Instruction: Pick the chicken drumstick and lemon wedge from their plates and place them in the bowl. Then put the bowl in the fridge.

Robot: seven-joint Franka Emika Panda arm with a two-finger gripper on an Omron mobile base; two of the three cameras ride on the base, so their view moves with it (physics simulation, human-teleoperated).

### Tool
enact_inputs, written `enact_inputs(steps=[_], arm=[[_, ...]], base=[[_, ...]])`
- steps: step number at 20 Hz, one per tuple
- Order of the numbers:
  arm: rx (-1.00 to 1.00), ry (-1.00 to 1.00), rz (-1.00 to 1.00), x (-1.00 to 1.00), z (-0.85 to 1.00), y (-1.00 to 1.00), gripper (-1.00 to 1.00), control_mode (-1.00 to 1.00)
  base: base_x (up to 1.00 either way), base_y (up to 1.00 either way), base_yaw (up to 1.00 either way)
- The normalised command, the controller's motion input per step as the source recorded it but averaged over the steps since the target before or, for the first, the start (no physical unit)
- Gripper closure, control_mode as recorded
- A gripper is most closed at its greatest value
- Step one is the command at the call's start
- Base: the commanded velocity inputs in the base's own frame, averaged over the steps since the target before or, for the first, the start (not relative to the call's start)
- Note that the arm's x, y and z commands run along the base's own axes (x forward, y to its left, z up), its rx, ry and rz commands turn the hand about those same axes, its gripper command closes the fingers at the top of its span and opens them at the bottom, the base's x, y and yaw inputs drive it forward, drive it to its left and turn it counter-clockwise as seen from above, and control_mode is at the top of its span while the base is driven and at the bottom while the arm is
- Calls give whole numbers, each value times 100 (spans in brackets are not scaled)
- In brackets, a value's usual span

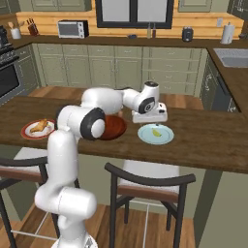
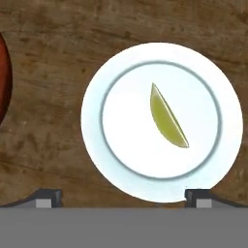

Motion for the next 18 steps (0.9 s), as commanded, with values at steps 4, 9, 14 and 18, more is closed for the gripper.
enact_inputs(steps=[4,9,14,18], arm=[[-2,3,0,89,-53,-42,-100,-100],[-1,0,8,44,-33,-5,-100,-100],[-1,5,14,10,-37,-4,-100,-100],[-5,5,13,0,-65,-4,-100,-100]], base=[[0,0,0],[0,0,0],[0,0,0],[0,0,0]])
